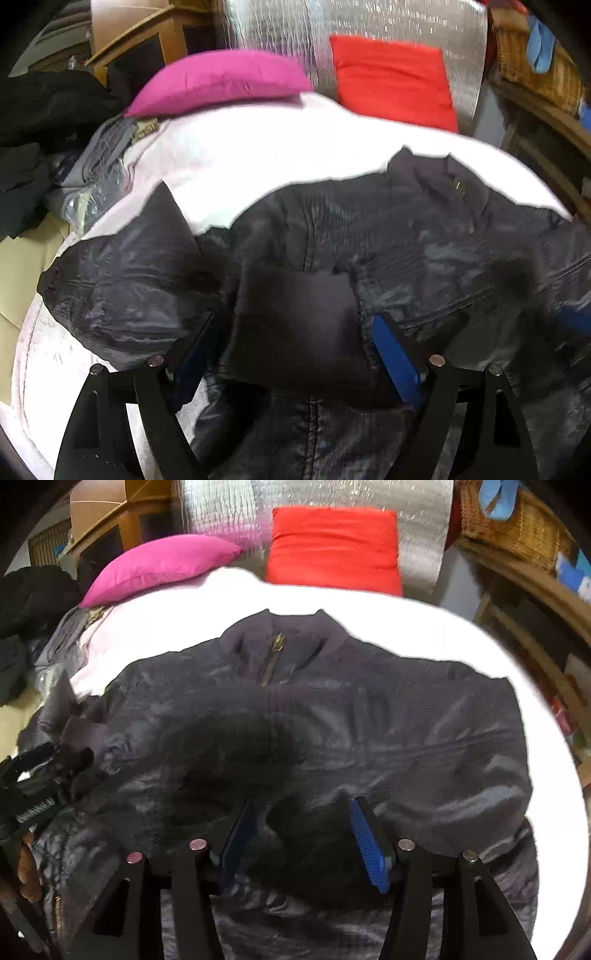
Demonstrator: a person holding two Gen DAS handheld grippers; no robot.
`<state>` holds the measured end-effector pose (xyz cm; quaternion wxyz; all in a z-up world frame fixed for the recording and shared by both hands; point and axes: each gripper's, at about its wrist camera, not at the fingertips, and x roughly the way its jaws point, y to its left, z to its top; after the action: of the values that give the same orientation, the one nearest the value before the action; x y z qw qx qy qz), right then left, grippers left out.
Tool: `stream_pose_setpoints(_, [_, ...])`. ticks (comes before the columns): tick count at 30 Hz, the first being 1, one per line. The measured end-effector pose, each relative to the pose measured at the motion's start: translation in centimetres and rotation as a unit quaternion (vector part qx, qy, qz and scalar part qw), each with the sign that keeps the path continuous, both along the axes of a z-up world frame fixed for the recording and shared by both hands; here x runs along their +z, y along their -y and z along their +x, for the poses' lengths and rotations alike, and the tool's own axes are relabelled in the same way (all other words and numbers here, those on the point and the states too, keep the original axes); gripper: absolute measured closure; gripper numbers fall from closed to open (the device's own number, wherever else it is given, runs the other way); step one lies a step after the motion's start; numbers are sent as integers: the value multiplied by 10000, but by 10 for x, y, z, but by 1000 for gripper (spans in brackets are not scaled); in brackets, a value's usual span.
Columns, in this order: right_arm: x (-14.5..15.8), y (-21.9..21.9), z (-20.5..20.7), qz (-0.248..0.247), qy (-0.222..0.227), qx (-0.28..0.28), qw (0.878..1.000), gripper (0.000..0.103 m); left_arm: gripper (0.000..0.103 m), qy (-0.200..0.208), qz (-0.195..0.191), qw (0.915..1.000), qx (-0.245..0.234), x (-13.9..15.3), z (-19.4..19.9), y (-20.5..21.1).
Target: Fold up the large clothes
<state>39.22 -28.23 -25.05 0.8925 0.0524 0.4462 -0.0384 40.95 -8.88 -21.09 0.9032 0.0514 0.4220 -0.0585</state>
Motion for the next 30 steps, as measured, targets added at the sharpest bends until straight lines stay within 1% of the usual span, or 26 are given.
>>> stream_pose_setpoints(1, [-8, -3, 3, 73, -191, 78, 9998, 36, 18, 92, -125, 9999, 29, 8, -3, -6])
stream_pose_setpoints(2, [-16, -7, 5, 25, -316, 104, 9994, 36, 18, 147, -205, 9997, 65, 13, -6, -10])
stream_pose_setpoints(4, [-15, -10, 2, -75, -204, 91, 9997, 36, 18, 290, -426, 9984, 246, 26, -9, -30])
stream_pose_setpoints(5, [-14, -10, 1, -42, -197, 96, 9998, 36, 18, 357, -567, 9968, 440, 33, -7, -49])
stream_pose_setpoints(7, [-6, -7, -5, 369, -65, 136, 9992, 36, 18, 425, -845, 9924, 785, 38, -7, -80])
stream_pose_setpoints(8, [-3, -5, -9, 539, 20, 121, 9985, 36, 18, 450, -1044, 9876, 1086, 40, -6, -105])
stream_pose_setpoints(9, [-2, -4, -11, 607, 62, 109, 9981, 36, 18, 459, -1165, 9831, 1334, 38, -4, -126])
stream_pose_setpoints(11, [1, -4, -15, 711, 157, 133, 9973, 36, 17, 507, -1341, 9709, 1920, 32, 0, -173])
stream_pose_setpoints(13, [2, -6, -18, 754, 269, 219, 9965, 36, 16, 414, -1372, 9575, 2504, 20, 4, -216])
stream_pose_setpoints(15, [3, -12, -20, 733, 321, 320, 9963, 36, 16, 269, -1494, 9402, 3050, 5, 7, -260])
stream_pose_setpoints(17, [5, -18, -22, 674, 371, 368, 9964, 36, 16, 286, -1650, 9249, 3413, -11, 9, -298])
stream_pose_setpoints(19, [7, -21, -21, 666, 429, 384, 9961, 36, 16, 192, -1937, 9122, 3605, -26, 15, -325])
stream_pose_setpoints(20, [8, -21, -20, 695, 457, 377, 9958, 36, 16, 159, -2228, 9041, 3642, -34, 19, -339])
stream_pose_setpoints(21, [9, -20, -18, 756, 495, 355, 9953, 36, 16, 192, -2536, 8948, 3671, -41, 22, -352])
stream_pose_setpoints(23, [11, -17, -16, 866, 549, 314, 9942, 36, 16, 308, -2859, 8806, 3768, -51, 24, -369])
stream_pose_setpoints(24, [12, -15, -15, 915, 573, 272, 9938, 36, 16, 269, -2969, 8763, 3783, -55, 27, -373])
stream_pose_setpoints(25, [12, -13, -14, 934, 587, 245, 9936, 36, 16, 225, -3164, 8700, 3775, -60, 33, -380])
stream_pose_setpoints(27, [11, -12, -12, 939, 580, 224, 9936, 36, 16, 304, -3446, 8604, 3742, -67, 33, -383])
stream_pose_setpoints(28, [9, -11, -10, 923, 542, 214, 9940, 36, 17, 287, -3521, 8584, 3719, -70, 38, -384])
stream_pose_setpoints(30, [6, -9, -7, 922, 496, 175, 9943, 36, 18, 162, -3625, 8578, 3641, -78, 48, -385])
